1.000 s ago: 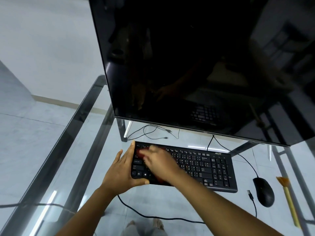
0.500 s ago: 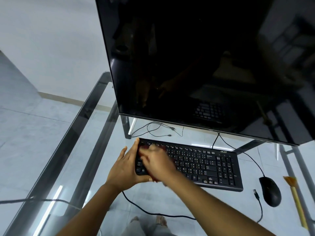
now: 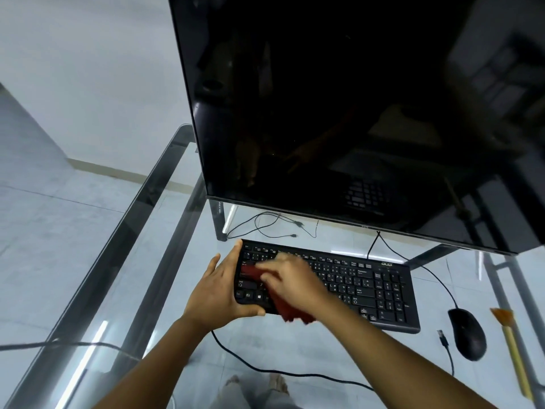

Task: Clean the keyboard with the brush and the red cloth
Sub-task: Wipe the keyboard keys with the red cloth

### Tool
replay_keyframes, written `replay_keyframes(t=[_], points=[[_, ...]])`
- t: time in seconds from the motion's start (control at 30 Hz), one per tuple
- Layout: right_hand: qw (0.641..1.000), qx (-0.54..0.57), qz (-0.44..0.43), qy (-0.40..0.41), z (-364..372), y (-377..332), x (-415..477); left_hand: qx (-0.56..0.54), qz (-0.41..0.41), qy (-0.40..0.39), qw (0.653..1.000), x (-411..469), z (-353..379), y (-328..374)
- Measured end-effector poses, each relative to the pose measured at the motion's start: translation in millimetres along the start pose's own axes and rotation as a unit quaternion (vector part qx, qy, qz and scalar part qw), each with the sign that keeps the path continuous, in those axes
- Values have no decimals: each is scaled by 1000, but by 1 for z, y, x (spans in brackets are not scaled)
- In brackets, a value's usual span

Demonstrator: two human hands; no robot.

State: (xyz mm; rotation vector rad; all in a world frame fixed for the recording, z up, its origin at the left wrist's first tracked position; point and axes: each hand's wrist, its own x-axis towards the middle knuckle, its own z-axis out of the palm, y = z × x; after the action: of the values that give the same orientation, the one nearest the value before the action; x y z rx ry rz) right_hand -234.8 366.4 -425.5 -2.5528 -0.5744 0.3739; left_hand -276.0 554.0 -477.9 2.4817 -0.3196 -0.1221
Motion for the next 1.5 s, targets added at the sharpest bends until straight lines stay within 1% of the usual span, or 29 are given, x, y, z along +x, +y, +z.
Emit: replay_keyframes(t=[0.07, 0.1, 0.13, 0.23, 0.27, 0.3, 0.4, 0.43, 0.47, 0.53, 0.57, 0.6, 0.63, 0.7, 0.73, 0.77, 0.83, 0.9, 0.93, 0.97, 1.07, 1.1, 1.17, 1.23, 1.27, 1.33, 1.4, 1.47, 1.5], points=[[989, -3, 84, 119, -12, 12, 18, -3, -1, -2, 1000, 4, -1, 2], [983, 2, 109, 146, -11, 11, 25, -5, -4, -1, 1000, 4, -2, 2], [985, 1, 102, 136, -6, 2, 31, -4, -8, 1, 1000, 3, -3, 0], [999, -49, -20, 10, 20, -27, 27, 10, -19, 0, 1000, -6, -1, -8], [997, -69, -33, -10, 20, -25, 26, 6, -19, -4, 1000, -9, 0, -9], [996, -89, -15, -3, 14, -15, 30, -1, -16, -6, 1000, -9, 2, -7], [981, -116, 133, 80, -11, 24, 44, -9, -2, -4, 1000, -1, 4, 0], [980, -113, 139, 85, -11, 24, 41, -8, -4, -1, 1000, 0, 3, 0], [986, -106, 107, 69, -5, 15, 35, -7, -9, 3, 1000, 0, 3, -2], [997, -71, 5, -7, 14, -13, 5, -3, -12, 5, 1000, -6, 4, -6], [997, -54, -25, -45, 18, -18, -13, -5, -8, 1, 1000, -10, 7, -4], [997, -55, -26, -52, 18, -12, -25, -10, -3, -8, 1000, -12, 11, 1], [997, -64, 1, -30, 12, 0, -29, -20, 0, -18, 1000, -12, 15, 6], [988, -82, 113, 72, -10, 34, -16, -31, 0, -28, 999, -6, 16, 10], [980, -83, 143, 111, -16, 42, -9, -29, -5, -24, 999, -4, 11, 6], [979, -75, 144, 121, -16, 40, -3, -24, -10, -16, 1000, -3, 5, 1], [994, -71, 62, 52, -7, 16, -2, -7, -19, -8, 1000, -2, -2, -8], [993, -110, -23, -41, 3, 10, -21, 9, -12, -22, 1000, -1, 0, -5], [991, -125, -27, -44, -2, 18, -27, 15, -5, -32, 999, 1, 3, -1], [991, -135, 2, -20, -12, 29, -25, 23, -1, -36, 999, 4, 3, 1], [984, -95, 113, 99, -29, 49, -9, 87, 8, -20, 996, 5, -6, 0], [986, -79, 105, 100, -26, 42, -7, 107, 8, -14, 994, 4, -10, -2], [996, -68, 31, 39, -8, 16, -14, 139, 5, -4, 990, 0, -11, 0], [994, -98, -42, -27, 0, 8, -26, 163, 11, -7, 987, 3, -8, 8], [993, -112, -43, -23, -5, 16, -27, 171, 17, -11, 985, 6, -6, 13], [991, -127, 24, 44, -18, 41, -19, 187, 29, -18, 982, 11, -3, 20], [977, -115, 141, 116, -29, 70, -18, 207, 45, -25, 977, 10, 2, 26], [971, -54, 197, 121, -22, 74, -27, 219, 56, -28, 974, 6, 8, 29], [976, -35, 184, 111, -16, 69, -34, 220, 61, -29, 973, 8, 13, 33]])
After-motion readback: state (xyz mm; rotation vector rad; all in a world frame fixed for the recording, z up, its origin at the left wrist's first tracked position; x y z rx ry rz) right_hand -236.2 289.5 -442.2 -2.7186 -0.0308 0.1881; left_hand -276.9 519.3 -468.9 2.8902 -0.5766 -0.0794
